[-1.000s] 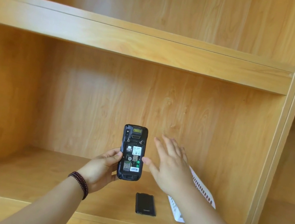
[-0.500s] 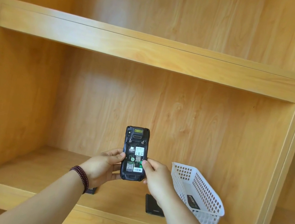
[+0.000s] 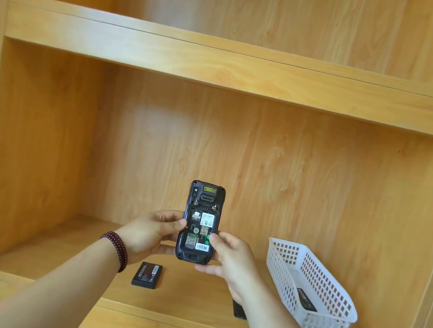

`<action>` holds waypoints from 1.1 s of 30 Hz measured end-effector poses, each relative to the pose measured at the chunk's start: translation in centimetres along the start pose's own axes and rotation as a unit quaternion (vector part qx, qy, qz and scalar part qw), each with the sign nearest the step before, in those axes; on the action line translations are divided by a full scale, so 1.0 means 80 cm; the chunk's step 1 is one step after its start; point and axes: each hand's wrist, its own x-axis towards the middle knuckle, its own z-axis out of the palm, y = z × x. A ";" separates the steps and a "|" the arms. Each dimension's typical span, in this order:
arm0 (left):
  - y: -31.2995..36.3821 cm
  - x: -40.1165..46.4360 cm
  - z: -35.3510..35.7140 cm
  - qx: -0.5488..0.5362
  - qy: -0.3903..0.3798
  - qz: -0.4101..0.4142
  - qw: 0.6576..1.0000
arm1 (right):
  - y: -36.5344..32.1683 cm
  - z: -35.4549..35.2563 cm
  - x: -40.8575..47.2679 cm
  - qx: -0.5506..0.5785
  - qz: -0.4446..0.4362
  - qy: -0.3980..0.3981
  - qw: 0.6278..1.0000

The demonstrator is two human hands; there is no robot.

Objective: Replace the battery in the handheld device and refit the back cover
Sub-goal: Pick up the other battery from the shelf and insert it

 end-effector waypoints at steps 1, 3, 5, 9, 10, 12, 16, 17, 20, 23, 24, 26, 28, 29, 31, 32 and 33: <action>0.002 -0.003 -0.007 0.002 0.010 -0.001 1.000 | 0.001 0.007 0.003 0.004 0.001 -0.003 1.000; 0.001 -0.009 -0.023 0.001 0.031 -0.002 1.000 | 0.003 0.022 0.009 0.007 0.001 -0.013 1.000; -0.002 -0.014 -0.037 0.023 0.086 -0.006 0.996 | 0.006 0.036 0.013 -0.002 -0.002 -0.018 1.000; -0.022 -0.012 -0.077 0.296 0.271 -0.049 0.915 | 0.016 0.038 0.016 -0.020 -0.001 0.003 1.000; -0.029 -0.012 -0.086 0.365 0.276 -0.082 0.885 | 0.019 0.033 0.016 -0.020 0.001 0.011 1.000; -0.042 -0.009 -0.088 0.472 0.235 -0.185 0.829 | 0.023 0.021 0.018 -0.016 0.004 0.028 0.999; -0.066 0.007 -0.058 0.539 0.170 -0.278 0.777 | 0.024 -0.003 0.012 0.001 0.002 0.047 0.999; -0.069 0.014 -0.049 0.543 0.167 -0.273 0.777 | 0.023 -0.009 0.010 0.004 0.001 0.050 0.999; -0.073 0.033 -0.027 0.554 0.142 -0.275 0.773 | 0.024 -0.023 0.005 -0.004 -0.002 0.059 0.998; -0.075 0.048 -0.014 0.602 0.113 -0.285 0.737 | 0.024 -0.034 0.000 -0.009 -0.005 0.074 0.997; -0.075 0.051 -0.011 0.614 0.112 -0.286 0.727 | 0.025 -0.036 -0.001 -0.011 -0.007 0.076 0.997; -0.075 0.052 -0.007 0.616 0.120 -0.290 0.723 | 0.023 -0.040 -0.004 -0.014 -0.008 0.079 0.997; -0.074 0.051 -0.005 0.602 0.137 -0.292 0.730 | 0.022 -0.042 -0.008 -0.017 -0.008 0.079 0.997; -0.074 0.051 -0.007 0.594 0.150 -0.288 0.736 | 0.022 -0.043 -0.009 -0.018 -0.007 0.079 0.997; -0.073 0.050 -0.012 0.557 0.198 -0.265 0.762 | 0.022 -0.044 -0.011 -0.023 -0.006 0.079 0.997; -0.068 0.048 -0.015 0.529 0.215 -0.250 0.781 | 0.022 -0.044 -0.012 -0.025 -0.007 0.078 0.997; -0.064 0.046 -0.018 0.501 0.226 -0.230 0.803 | 0.021 -0.044 -0.013 -0.024 -0.009 0.078 0.997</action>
